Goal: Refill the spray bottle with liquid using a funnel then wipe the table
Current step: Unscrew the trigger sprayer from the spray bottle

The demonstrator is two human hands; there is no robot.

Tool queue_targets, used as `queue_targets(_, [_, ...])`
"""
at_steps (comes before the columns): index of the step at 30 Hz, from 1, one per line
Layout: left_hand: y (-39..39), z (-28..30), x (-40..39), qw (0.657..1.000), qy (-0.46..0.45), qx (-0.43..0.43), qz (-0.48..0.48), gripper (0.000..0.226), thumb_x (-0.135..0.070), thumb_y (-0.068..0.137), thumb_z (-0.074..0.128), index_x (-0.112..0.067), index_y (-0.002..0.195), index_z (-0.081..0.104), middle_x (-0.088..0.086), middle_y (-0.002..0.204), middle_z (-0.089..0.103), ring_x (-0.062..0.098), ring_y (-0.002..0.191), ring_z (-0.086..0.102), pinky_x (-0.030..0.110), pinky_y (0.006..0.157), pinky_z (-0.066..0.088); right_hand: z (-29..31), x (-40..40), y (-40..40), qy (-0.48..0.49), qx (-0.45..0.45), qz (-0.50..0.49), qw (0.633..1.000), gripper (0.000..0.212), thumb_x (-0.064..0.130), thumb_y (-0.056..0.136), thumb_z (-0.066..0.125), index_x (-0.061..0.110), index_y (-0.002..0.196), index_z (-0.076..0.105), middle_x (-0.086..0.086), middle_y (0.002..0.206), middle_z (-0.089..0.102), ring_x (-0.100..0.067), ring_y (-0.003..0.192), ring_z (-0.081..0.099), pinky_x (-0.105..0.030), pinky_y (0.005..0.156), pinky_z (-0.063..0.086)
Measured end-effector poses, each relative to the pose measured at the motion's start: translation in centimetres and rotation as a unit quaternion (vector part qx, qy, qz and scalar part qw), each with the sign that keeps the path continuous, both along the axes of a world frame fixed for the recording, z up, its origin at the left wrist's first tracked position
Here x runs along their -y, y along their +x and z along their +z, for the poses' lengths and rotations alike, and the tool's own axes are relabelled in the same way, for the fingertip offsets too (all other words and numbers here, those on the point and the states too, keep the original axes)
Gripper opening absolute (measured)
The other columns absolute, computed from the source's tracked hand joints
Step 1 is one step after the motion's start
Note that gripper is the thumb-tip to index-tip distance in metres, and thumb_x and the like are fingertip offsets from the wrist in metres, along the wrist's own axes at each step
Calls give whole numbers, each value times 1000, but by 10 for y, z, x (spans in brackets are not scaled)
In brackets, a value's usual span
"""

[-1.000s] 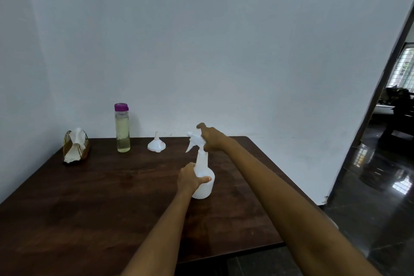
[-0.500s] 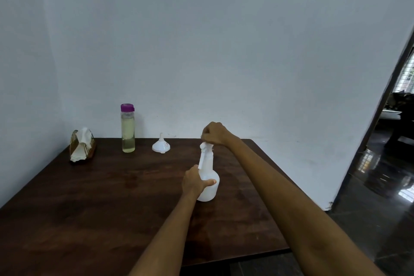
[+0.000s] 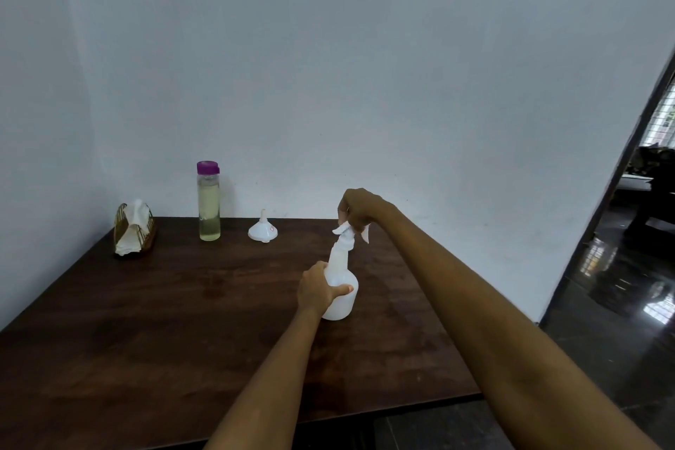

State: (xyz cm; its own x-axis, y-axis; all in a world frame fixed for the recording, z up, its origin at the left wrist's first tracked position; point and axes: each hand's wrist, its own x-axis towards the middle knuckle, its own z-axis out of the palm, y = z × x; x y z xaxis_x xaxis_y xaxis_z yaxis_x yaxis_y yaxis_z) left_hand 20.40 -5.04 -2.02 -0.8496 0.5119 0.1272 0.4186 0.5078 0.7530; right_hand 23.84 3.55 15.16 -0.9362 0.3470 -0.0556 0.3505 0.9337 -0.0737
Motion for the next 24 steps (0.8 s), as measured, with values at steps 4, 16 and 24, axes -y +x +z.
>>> queue_targets(4, [-1, 1, 0, 1000, -11, 9, 1, 77, -42, 76, 75, -9, 137, 42, 7, 141, 48, 23, 129, 46, 32, 101, 42, 9, -13, 7, 22, -48, 26, 998, 13, -2, 76, 64, 8, 80, 71, -10, 84, 71, -17, 77, 62, -20, 60, 44])
queue_targets(16, [1, 3, -1, 1000, -19, 18, 4, 78, -41, 76, 75, -8, 138, 41, 8, 141, 48, 24, 129, 46, 33, 101, 42, 30, -37, 31, -68, -237, 55, 967, 31, 2, 76, 64, 8, 105, 69, -11, 108, 70, -23, 97, 64, -34, 86, 49])
queue_targets(24, [1, 4, 0, 1000, -21, 19, 5, 79, -41, 75, 76, -8, 138, 42, 8, 139, 50, 24, 128, 46, 33, 99, 43, 54, -46, 48, -263, -379, -2, 888, 28, 7, 74, 73, 7, 101, 69, -12, 91, 66, -19, 79, 62, -25, 65, 54])
